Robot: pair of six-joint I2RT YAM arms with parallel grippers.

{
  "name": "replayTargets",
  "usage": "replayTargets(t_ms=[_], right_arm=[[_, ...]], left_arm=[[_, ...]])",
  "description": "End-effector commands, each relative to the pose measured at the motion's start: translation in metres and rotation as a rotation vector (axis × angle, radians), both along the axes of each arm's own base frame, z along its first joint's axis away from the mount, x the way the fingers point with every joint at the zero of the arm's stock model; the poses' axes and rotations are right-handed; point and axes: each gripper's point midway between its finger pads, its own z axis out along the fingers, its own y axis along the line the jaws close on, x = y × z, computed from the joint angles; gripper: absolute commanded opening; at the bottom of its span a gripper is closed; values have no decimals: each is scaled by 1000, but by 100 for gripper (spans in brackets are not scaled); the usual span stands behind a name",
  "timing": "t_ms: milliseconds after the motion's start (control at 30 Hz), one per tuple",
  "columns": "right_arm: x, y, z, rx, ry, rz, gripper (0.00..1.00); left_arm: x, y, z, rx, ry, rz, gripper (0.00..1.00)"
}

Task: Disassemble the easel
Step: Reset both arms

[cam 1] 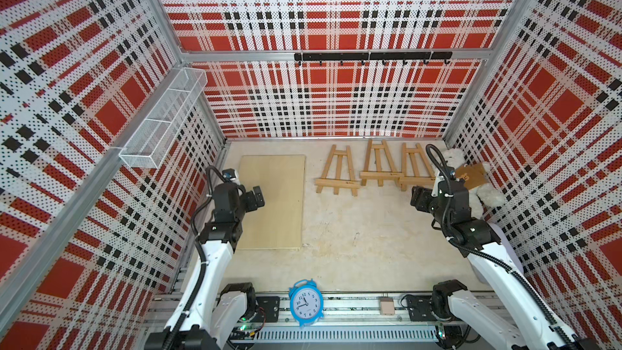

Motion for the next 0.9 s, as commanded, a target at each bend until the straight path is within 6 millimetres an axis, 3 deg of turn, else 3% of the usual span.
replayTargets(t_ms=[0,167,300,433,533,633,733,867], right_arm=[[4,3,-4,-4,10,19,78],[14,7,-10,4,14,22,79],[24,10,-17,-14,34,40,80],[31,8,-22,-59,62,34,82],[37,6,-22,-107,66,42,83],[42,0,-22,-162,61,34,85],[49,-7,-25,-236,22,43,86],[61,-22,-30,-303,-145,25,86]], left_arm=[[6,12,21,54,-223,64,99],[6,12,-4,81,-329,102,99],[23,17,-34,119,-312,132,99],[44,0,-43,185,-349,85,99],[60,-22,-62,247,-310,-2,99],[76,-35,-66,326,-271,-12,99],[85,-23,-71,256,-220,-12,99],[83,-29,-70,271,-239,-30,99]])
